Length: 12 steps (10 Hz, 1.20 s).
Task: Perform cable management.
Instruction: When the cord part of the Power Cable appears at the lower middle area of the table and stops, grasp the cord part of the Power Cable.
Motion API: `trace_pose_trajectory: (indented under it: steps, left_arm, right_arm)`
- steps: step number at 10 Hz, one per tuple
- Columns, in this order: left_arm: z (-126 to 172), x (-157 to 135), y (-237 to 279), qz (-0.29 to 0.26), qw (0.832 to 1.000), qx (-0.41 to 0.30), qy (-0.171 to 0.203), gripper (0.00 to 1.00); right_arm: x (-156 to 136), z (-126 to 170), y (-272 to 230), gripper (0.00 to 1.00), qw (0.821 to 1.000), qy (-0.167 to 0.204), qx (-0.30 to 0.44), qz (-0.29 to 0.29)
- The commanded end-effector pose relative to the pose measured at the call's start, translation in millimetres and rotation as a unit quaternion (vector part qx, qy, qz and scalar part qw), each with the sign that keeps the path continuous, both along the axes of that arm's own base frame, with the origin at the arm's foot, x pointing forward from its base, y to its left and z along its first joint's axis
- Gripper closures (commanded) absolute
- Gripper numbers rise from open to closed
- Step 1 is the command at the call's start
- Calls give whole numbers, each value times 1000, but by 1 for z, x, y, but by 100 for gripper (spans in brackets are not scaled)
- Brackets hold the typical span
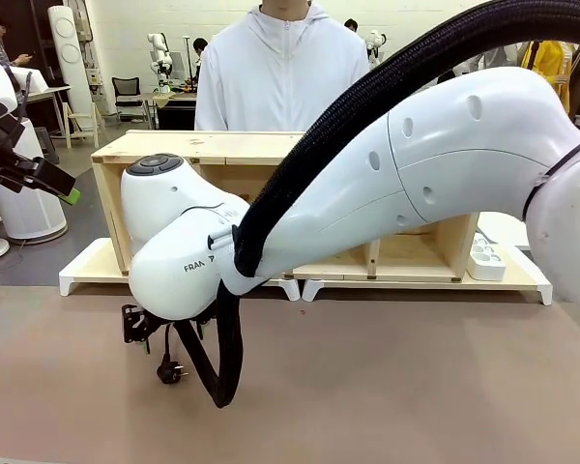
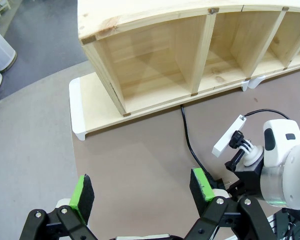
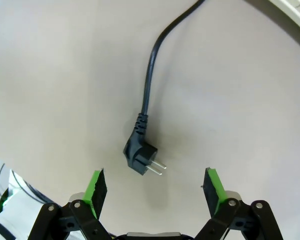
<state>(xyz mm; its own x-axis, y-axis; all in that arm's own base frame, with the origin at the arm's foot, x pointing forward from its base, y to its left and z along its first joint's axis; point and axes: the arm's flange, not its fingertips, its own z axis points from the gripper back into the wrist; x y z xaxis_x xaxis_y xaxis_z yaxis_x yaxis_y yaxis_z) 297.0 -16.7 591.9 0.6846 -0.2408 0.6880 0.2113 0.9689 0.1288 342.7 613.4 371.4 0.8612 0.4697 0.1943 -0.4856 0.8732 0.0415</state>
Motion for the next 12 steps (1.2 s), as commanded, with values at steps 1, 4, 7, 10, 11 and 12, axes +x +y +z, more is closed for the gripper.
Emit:
trace_pose_trajectory:
  steps: [1,4,7,10,11,12]
  left_arm:
    - [0,2,0,2,1000,-1,-6,0]
    - [0,2,0,2,1000,-1,-6,0]
    - [0,2,0,2,1000,-1,-6,0]
    - [0,2,0,2,1000,-1,-6,0]
    - [0,2,0,2,1000,-1,-6,0]
    - [0,2,0,2,1000,-1,-6,0]
  right_arm:
    - [2,-6,7,0,999,32,-3,19]
    - [4,-11,12,0,999,37,-10,17]
    - [3,-9,4,0,999,30,1,13]
    - [3,-9,4,0,999,30,1,13]
    - [3,-9,4,0,999,30,1,13]
    - [3,-9,4,0,999,30,1,13]
